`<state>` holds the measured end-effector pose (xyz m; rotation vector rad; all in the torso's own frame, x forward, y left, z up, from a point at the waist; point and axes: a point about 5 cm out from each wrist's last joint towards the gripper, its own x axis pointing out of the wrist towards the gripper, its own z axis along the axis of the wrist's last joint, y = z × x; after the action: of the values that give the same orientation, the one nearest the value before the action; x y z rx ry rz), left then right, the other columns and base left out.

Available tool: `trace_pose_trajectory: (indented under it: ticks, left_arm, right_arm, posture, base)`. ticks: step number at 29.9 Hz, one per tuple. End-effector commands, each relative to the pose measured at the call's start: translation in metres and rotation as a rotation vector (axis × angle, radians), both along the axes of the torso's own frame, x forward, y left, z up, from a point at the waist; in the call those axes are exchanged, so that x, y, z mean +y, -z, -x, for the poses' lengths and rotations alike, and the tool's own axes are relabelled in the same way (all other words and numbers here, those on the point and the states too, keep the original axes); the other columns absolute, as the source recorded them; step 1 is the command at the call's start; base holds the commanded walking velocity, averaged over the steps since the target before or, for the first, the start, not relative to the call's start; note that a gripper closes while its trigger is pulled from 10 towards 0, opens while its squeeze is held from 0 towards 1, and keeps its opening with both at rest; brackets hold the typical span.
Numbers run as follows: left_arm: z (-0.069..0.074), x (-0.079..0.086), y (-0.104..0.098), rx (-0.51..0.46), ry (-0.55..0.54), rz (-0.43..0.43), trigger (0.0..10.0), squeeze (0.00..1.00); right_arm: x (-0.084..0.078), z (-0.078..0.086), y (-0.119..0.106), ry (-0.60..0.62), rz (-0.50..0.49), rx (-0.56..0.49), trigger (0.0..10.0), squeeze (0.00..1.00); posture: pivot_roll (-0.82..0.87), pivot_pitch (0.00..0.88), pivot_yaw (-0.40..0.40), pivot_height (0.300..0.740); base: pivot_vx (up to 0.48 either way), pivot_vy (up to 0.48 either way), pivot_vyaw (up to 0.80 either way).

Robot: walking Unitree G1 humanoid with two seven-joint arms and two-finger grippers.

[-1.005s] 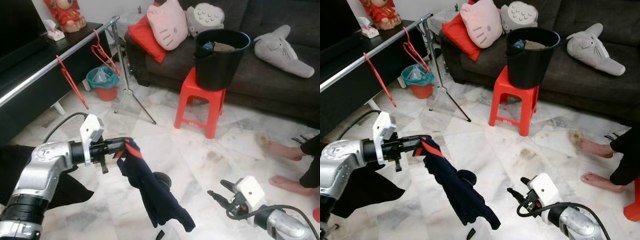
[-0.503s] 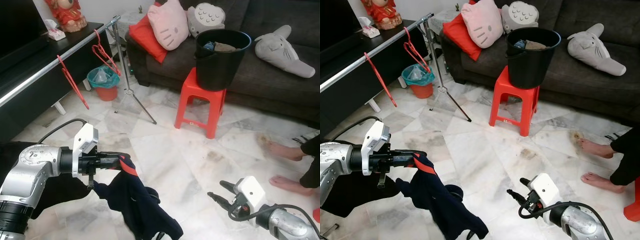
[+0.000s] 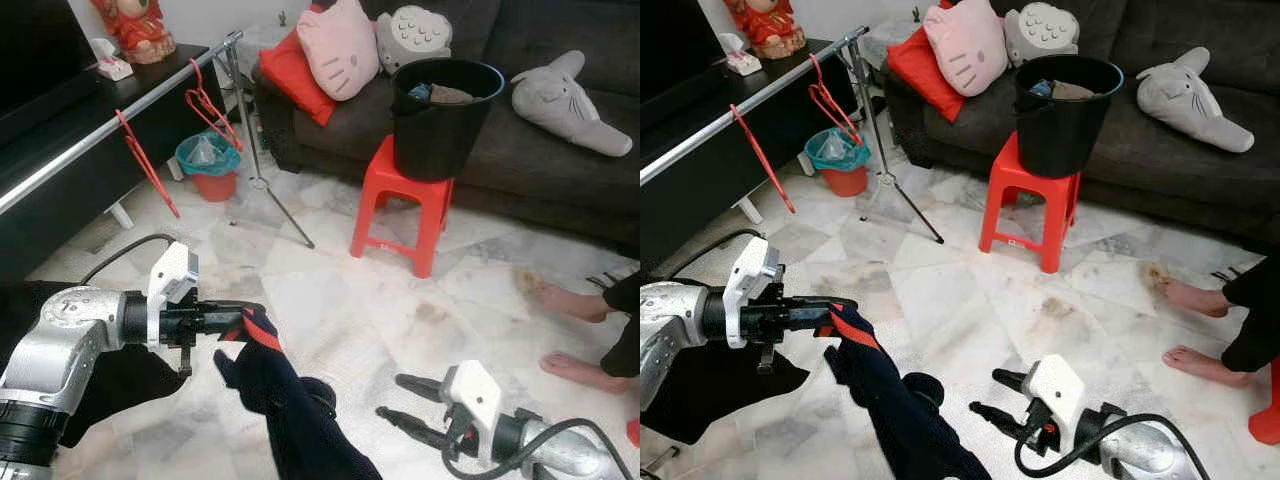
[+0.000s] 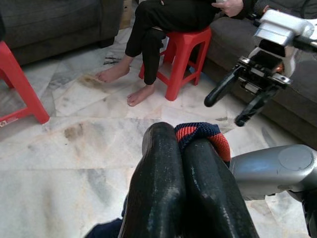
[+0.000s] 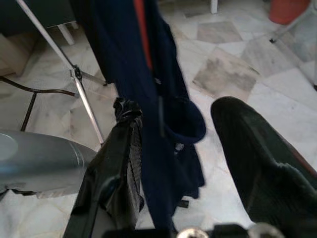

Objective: Hang hanger

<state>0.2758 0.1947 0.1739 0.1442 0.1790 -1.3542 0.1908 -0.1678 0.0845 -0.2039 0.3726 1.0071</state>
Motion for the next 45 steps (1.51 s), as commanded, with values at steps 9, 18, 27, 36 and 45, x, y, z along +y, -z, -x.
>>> trace_pose_trajectory:
  ticks: [9, 18, 27, 36, 45]
  left_arm:
    - [0.004, -0.013, -0.001, 0.008, 0.067, 0.023, 10.0, 0.00]
    - [0.002, -0.005, -0.004, -0.003, 0.036, 0.015, 10.0, 0.00]
    - [-0.001, -0.016, -0.009, -0.025, 0.052, 0.055, 10.0, 0.00]
    - [0.000, -0.023, -0.005, -0.015, 0.079, 0.060, 10.0, 0.00]
    - [-0.013, -0.032, 0.014, -0.051, -0.085, 0.101, 10.0, 0.00]
  right_arm:
    - [0.015, 0.005, -0.012, -0.059, -0.038, -0.007, 10.0, 0.00]
    - [0.016, 0.006, -0.017, -0.085, -0.035, -0.002, 10.0, 0.00]
    - [0.035, 0.002, -0.027, -0.168, -0.064, -0.032, 10.0, 0.00]
    - [0.042, -0.001, -0.031, -0.187, -0.072, -0.046, 10.0, 0.00]
    - [0.031, -0.016, -0.029, -0.023, -0.062, -0.117, 10.0, 0.00]
  posture:
    - [-0.05, 0.068, 0.080, 0.740]
    - [-0.05, 0.070, 0.075, 0.740]
    - [-0.05, 0.069, 0.071, 0.740]
    - [-0.05, 0.071, 0.073, 0.740]
    - [-0.06, 0.064, 0.077, 0.740]
  base:
    - [0.000, 0.000, 0.00]
    - [0.000, 0.000, 0.00]
    - [0.000, 0.000, 0.00]
    - [0.000, 0.000, 0.00]
    - [0.000, 0.000, 0.00]
